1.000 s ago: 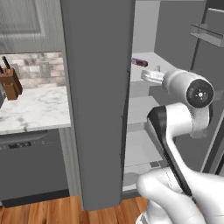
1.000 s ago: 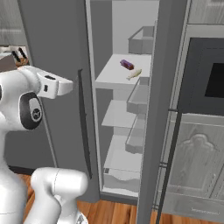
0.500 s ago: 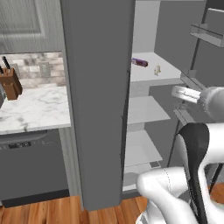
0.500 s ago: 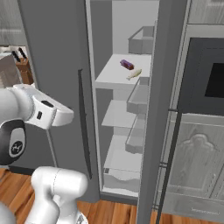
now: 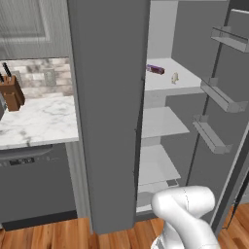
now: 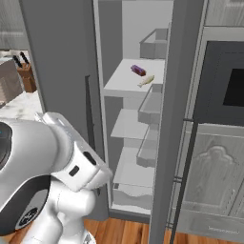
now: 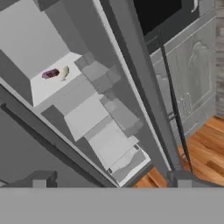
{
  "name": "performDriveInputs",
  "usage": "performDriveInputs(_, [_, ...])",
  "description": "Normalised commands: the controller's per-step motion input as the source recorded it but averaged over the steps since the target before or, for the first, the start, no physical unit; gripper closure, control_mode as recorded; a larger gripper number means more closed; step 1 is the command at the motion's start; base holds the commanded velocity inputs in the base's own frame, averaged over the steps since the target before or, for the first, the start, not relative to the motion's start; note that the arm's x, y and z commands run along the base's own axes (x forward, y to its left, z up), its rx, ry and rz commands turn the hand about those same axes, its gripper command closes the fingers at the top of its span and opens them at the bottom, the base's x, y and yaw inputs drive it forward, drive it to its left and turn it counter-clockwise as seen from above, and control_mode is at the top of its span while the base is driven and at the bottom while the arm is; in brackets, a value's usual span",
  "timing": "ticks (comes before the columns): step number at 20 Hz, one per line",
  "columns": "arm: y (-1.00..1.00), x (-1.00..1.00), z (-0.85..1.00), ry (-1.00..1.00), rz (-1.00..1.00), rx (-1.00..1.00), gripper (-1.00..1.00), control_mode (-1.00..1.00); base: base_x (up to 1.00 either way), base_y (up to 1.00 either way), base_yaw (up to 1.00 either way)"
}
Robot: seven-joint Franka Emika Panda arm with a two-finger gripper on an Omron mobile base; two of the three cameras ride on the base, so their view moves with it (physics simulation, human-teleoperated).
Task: Pick up the frozen fish from the freezer, place it on any shelf in the fridge, and close the fridge and freezer doors when done.
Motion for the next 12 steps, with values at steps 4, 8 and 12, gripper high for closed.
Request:
performDriveInputs(4, [-1.00,-0.81,-0.24,0.03,-0.04,0.13,-1.00,-1.00,0.00,0.00,0.00])
performDriveInputs(8, [-1.00,-0.22,-0.27,0.00,0.00,0.04,-1.00,-1.00,0.00,0.00,0.00])
performDriveInputs(12, [-1.00,0.41,-0.33,-0.04,0.08,0.00,-1.00,-1.00,0.00,0.00,0.00])
